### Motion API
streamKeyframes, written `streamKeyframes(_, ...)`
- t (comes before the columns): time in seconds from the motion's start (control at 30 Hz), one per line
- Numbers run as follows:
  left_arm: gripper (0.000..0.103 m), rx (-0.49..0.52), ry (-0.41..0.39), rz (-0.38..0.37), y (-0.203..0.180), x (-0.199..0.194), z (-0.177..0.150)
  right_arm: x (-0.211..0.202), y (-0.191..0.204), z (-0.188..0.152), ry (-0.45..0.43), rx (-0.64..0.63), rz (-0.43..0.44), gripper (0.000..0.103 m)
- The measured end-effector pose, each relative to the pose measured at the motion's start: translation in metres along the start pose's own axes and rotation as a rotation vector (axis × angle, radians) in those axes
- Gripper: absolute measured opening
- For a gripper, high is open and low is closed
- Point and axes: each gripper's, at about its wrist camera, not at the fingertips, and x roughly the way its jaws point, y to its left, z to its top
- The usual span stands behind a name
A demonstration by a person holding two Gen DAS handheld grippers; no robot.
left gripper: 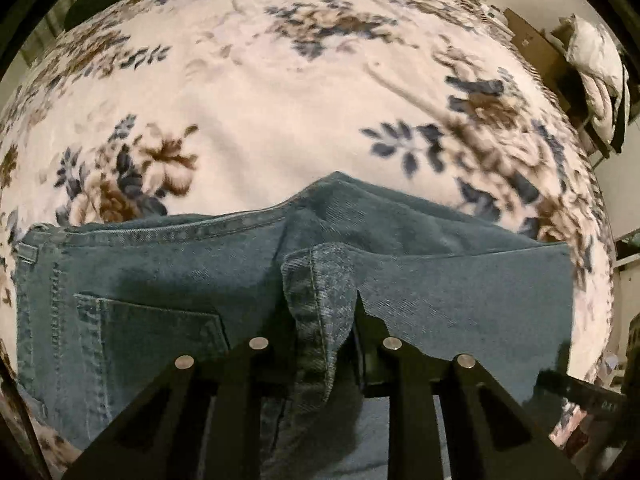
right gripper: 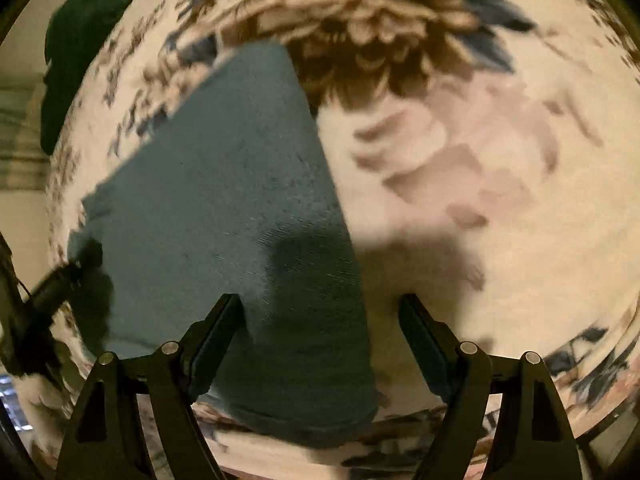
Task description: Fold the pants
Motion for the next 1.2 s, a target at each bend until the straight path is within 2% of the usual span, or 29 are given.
streamKeyframes(0.1,0.026,-0.048,0.019,-0.055,0.010,0.001,-0.002,0.001,0.007,-0.001,0.000,-0.029,-0.048,0.084)
streamKeyframes(0.17,0.031,-0.076,0.015,-0.091,0.016,-0.014,-0.007,-0.007,0.014,-0.001,-0.020,-0.040,-0.063,0.084)
streamKeyframes(0.2,0.033,-0.111,-0.012,-0.118,0.023,-0.030,-0.015,-0.012,0.017,-0.002,-0.030,-0.043,-0.066,0.084)
streamKeyframes(0.23,0.044,-0.139,-0.033,-0.143,0.029,-0.041,-0.023,-0.019,0.021,-0.004,-0.043,-0.046,-0.065,0.084)
streamKeyframes(0.27,0.074,-0.185,-0.066,-0.180,0.039,-0.058,-0.035,-0.026,0.026,-0.005,-0.057,-0.053,-0.064,0.084)
streamKeyframes(0.3,0.094,-0.222,-0.098,-0.200,0.048,-0.069,-0.045,-0.032,0.034,-0.007,-0.070,-0.066,-0.065,0.084)
streamKeyframes(0.33,0.103,-0.275,-0.154,-0.218,0.060,-0.085,-0.060,-0.037,0.044,-0.009,-0.083,-0.080,-0.064,0.084)
streamKeyframes(0.4,0.103,-0.366,-0.190,-0.239,0.083,-0.103,-0.087,-0.043,0.064,-0.014,-0.089,-0.111,-0.057,0.084)
streamKeyframes(0.43,0.103,-0.420,-0.179,-0.230,0.095,-0.105,-0.097,-0.043,0.075,-0.015,-0.085,-0.129,-0.051,0.084)
streamKeyframes(0.53,0.103,-0.635,-0.197,-0.224,0.145,-0.106,-0.127,-0.035,0.111,-0.020,-0.050,-0.182,-0.027,0.084)
streamKeyframes(0.6,0.103,-0.810,-0.197,-0.198,0.187,-0.097,-0.147,-0.024,0.137,-0.022,-0.036,-0.218,-0.022,0.084)
streamKeyframes(0.7,0.102,-1.039,-0.213,-0.200,0.239,-0.079,-0.169,-0.001,0.174,-0.026,0.000,-0.265,-0.007,0.084)
streamKeyframes(0.77,0.102,-1.136,-0.236,-0.221,0.264,-0.067,-0.174,0.018,0.194,-0.028,0.022,-0.279,-0.009,0.084)
streamKeyframes(0.87,0.102,-1.195,-0.258,-0.253,0.286,-0.049,-0.168,0.042,0.210,-0.033,0.054,-0.289,-0.021,0.084)
streamKeyframes(0.93,0.096,-1.205,-0.288,-0.279,0.292,-0.040,-0.158,0.056,0.218,-0.037,0.058,-0.314,-0.066,0.084)
streamKeyframes(0.97,0.076,-1.192,-0.304,-0.261,0.292,-0.040,-0.152,0.060,0.220,-0.038,0.055,-0.321,-0.077,0.084)
streamKeyframes(1.0,0.069,-1.171,-0.331,-0.241,0.290,-0.044,-0.145,0.062,0.222,-0.039,0.052,-0.323,-0.085,0.084)
streamKeyframes(1.03,0.049,-1.142,-0.361,-0.252,0.289,-0.049,-0.141,0.063,0.223,-0.039,0.050,-0.321,-0.085,0.084)
streamKeyframes(1.07,0.041,-1.103,-0.380,-0.267,0.285,-0.051,-0.136,0.063,0.223,-0.039,0.050,-0.317,-0.081,0.084)
streamKeyframes(1.13,0.041,-1.043,-0.400,-0.250,0.278,-0.056,-0.128,0.064,0.222,-0.038,0.054,-0.310,-0.076,0.084)
streamKeyframes(1.2,0.060,-1.047,-0.341,-0.247,0.282,-0.042,-0.128,0.065,0.222,-0.040,0.057,-0.305,-0.078,0.084)
